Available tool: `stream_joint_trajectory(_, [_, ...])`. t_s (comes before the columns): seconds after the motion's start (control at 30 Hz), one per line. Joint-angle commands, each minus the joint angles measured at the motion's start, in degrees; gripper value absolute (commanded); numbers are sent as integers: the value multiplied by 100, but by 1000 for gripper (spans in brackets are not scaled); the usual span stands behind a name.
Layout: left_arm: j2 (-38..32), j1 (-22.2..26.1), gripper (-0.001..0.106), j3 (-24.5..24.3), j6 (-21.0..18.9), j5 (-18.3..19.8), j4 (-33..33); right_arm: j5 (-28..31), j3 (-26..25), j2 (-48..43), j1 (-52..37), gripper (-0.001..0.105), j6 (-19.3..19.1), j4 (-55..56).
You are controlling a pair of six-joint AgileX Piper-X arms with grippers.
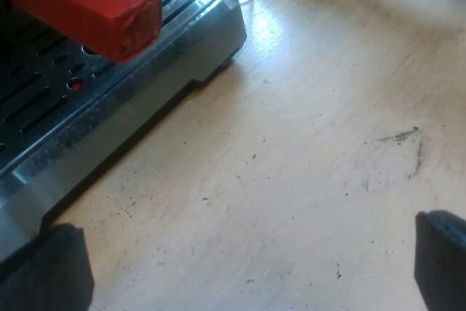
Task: Remove mug from coffee machine
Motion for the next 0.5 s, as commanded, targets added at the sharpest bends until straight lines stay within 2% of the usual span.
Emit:
stream_joint_trajectory(0.03, [-8,-17,91,-14,-60,-29,-89,-48,-25,13,-17,0,3,-34])
stream_joint_trajectory(0.2, [-8,-17,91,-14,-60,-29,-89,-48,-25,13,-17,0,3,135])
stream_joint_trajectory(0.3, [-8,-17,91,-14,-60,-29,-89,-48,-25,13,1,23,41,347])
stream_joint_trajectory(0.37, [-8,-17,91,-14,-60,-29,-89,-48,-25,13,1,45,40,350])
stream_joint_trajectory(0.47, [-8,-17,91,-14,-60,-29,-89,-48,-25,13,1,55,40,350])
stream_joint_trajectory(0.5, [-8,-17,91,-14,-60,-29,-89,-48,-25,1,1,60,148,422])
